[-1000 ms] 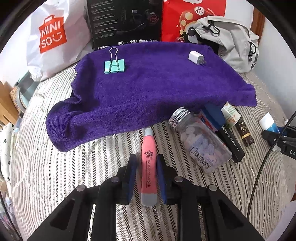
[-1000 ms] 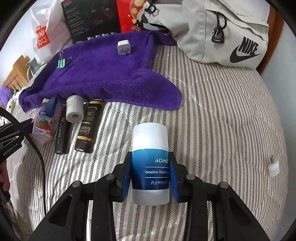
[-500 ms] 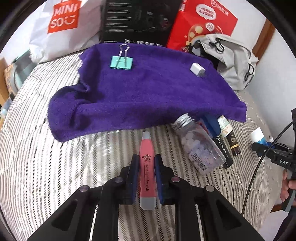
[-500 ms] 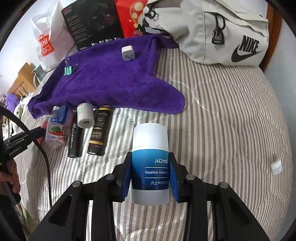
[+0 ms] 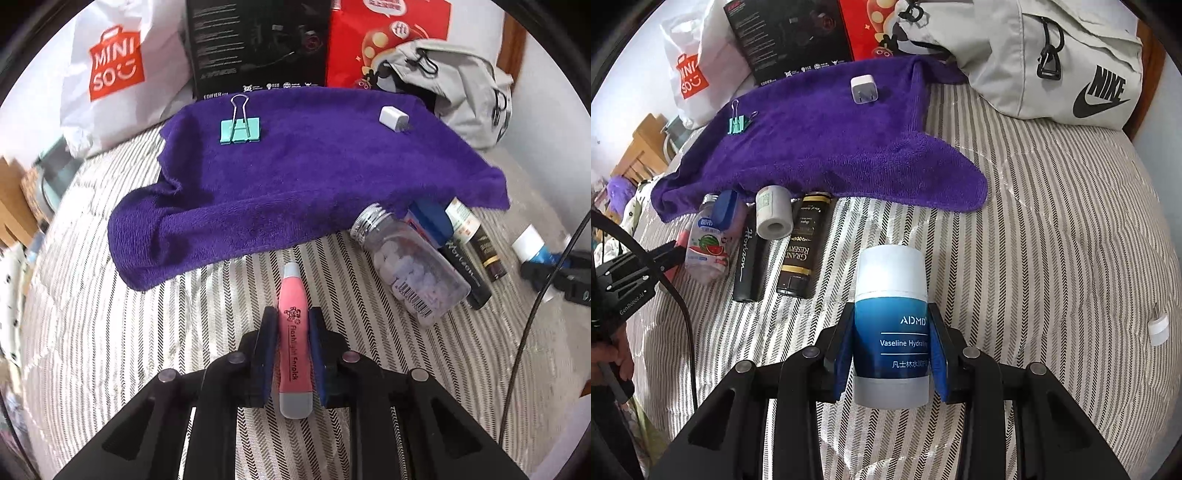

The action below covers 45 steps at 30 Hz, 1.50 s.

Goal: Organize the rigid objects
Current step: 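Lay the highlighter on the towel while right tool sets the Vaseline stick there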

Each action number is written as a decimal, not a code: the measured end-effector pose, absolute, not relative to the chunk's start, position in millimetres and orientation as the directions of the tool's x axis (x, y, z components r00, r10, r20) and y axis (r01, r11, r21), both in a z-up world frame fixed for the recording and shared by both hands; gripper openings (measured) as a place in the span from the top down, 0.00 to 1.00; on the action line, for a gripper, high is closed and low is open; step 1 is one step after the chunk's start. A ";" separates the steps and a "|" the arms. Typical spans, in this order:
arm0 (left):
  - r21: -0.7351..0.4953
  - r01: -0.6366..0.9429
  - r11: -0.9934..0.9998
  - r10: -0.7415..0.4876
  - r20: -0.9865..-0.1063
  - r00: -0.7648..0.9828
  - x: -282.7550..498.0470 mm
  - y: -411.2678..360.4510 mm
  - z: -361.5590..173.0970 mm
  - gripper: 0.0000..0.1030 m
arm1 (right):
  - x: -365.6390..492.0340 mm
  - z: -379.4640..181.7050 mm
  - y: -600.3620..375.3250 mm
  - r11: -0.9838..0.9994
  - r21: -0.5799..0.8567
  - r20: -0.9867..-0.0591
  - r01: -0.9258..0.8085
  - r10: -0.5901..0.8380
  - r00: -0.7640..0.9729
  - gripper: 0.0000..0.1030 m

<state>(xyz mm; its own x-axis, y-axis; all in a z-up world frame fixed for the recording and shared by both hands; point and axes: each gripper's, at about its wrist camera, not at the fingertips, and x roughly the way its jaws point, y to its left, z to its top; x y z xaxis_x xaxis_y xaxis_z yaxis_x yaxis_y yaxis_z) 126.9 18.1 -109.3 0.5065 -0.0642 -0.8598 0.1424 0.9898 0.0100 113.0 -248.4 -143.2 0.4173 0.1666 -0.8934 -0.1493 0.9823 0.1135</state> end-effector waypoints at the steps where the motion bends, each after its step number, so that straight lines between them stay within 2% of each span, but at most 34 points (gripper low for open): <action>1: -0.002 0.139 0.990 -0.072 -0.863 0.500 128.1 20.0 -108.7 0.84 | 113.2 -141.4 -249.2 0.982 0.119 -0.891 -0.148 0.171 0.420 0.65; 6: -0.117 0.114 0.987 -0.158 -0.862 0.481 130.5 36.7 -102.1 0.84 | 116.3 -123.4 -249.3 0.977 0.132 -0.875 -0.169 0.194 0.443 0.65; 16: -0.109 0.115 0.987 -0.154 -0.828 0.538 137.8 48.3 -56.2 0.84 | 145.4 -82.7 -237.1 0.964 0.142 -0.832 -0.224 0.239 0.501 0.65; 25: -0.132 0.112 0.985 -0.173 -0.812 0.558 174.9 56.2 -41.2 0.84 | 190.8 -67.1 -221.5 0.954 0.150 -0.815 -0.259 0.267 0.514 0.65; 34: -0.126 0.110 0.986 -0.165 -0.822 0.545 229.1 59.3 -50.5 0.84 | 245.0 -87.4 -208.3 0.954 0.140 -0.845 -0.264 0.254 0.471 0.65; 45: -0.107 0.101 0.989 -0.143 -0.859 0.491 273.6 55.9 -87.6 0.84 | 278.7 -128.2 -194.7 0.957 0.102 -0.885 -0.272 0.212 0.414 0.65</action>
<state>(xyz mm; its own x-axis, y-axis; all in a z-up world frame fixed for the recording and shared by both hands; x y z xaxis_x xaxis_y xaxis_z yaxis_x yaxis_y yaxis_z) 273.6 55.9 -87.6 0.4911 -0.1428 -0.8593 0.1006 0.9892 -0.1069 278.7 -194.7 -128.2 0.4140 0.2125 -0.8851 -0.2724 0.9567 0.1022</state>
